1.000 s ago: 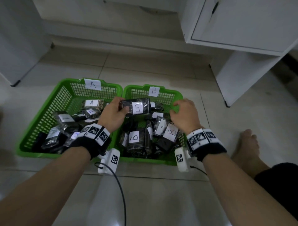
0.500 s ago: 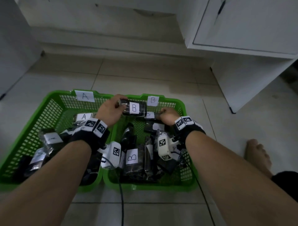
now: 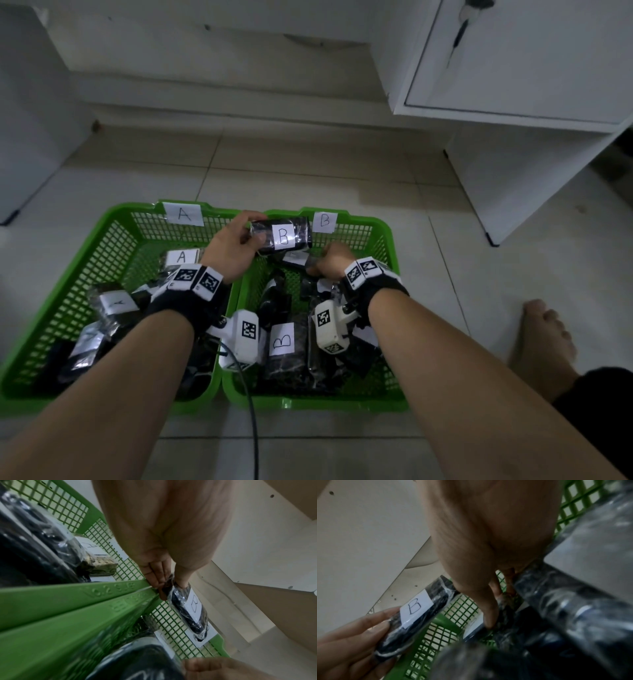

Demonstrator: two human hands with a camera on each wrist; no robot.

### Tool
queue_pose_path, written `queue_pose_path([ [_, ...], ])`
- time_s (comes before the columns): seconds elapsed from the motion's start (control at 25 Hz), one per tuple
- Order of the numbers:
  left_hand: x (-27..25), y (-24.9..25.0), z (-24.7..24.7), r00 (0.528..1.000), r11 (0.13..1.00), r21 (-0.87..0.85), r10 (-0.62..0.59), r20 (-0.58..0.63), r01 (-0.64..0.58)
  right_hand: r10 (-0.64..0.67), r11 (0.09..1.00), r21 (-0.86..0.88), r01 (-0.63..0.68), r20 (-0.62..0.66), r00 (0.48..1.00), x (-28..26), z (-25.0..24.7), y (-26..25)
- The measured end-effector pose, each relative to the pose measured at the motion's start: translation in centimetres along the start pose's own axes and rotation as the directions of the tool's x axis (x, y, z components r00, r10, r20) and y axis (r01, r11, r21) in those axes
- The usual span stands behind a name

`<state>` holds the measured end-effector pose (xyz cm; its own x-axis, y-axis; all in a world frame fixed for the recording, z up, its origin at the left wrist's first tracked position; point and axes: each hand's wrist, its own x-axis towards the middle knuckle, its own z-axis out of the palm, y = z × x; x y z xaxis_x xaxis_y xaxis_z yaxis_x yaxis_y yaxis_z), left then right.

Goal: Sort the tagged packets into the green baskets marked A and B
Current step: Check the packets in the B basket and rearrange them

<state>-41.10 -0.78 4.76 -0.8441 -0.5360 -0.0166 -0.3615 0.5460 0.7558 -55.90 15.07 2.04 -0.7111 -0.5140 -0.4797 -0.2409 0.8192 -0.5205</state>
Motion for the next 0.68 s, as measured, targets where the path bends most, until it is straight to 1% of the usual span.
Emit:
queue_pose_path([
  [0.04,0.0,0.1,0.0,1.000,1.000,0.006,-0.003,0.002,0.003,-0.001,1.000,0.002,0.001,0.024,1.000,-0.1,-0.1,0.2],
  [0.12,0.0,0.2,0.0,1.000,1.000,0.002,-0.011,-0.001,0.011,-0.036,0.998,0.043,0.036,-0.004,0.999,-0.6,-0.8,0.6],
  [0.2,0.0,0.3,0.1,1.000,1.000,0.005,-0.021,-0.013,0.021,-0.079,0.996,0.039,0.083,-0.093,0.993,-0.9,-2.2,1.2],
  [0.28,-0.1,0.5,0.1,1.000,1.000,0.016,-0.023,-0.008,0.023,-0.112,0.994,-0.027,0.109,-0.187,0.976,-1.2,-4.2,2.0],
  [0.4,0.5,1.3,0.4,1.000,0.999,0.048,-0.004,0.006,0.003,-0.173,0.984,-0.094,0.149,-0.357,0.918,-1.8,-6.4,3.6],
  [0.48,1.5,2.1,0.7,0.999,0.994,0.102,0.023,0.041,-0.027,-0.247,0.969,-0.115,0.219,-0.434,0.866,-2.3,-6.6,4.7],
  [0.52,2.0,2.5,1.0,0.996,0.989,0.139,0.047,0.079,-0.058,-0.275,0.961,-0.102,0.258,-0.466,0.841,-2.6,-6.5,5.2],
  [0.6,3.1,3.2,1.8,0.983,0.956,0.263,0.089,0.163,-0.130,-0.262,0.950,0.009,0.312,-0.522,0.812,-3.0,-6.2,6.4],
  [0.64,3.6,3.5,2.3,0.976,0.917,0.365,0.098,0.193,-0.164,-0.230,0.937,0.100,0.334,-0.544,0.807,-3.0,-6.2,6.9],
  [0.68,3.9,3.6,2.5,0.971,0.856,0.479,0.100,0.217,-0.195,-0.192,0.913,0.198,0.357,-0.563,0.804,-2.9,-6.1,7.3],
])
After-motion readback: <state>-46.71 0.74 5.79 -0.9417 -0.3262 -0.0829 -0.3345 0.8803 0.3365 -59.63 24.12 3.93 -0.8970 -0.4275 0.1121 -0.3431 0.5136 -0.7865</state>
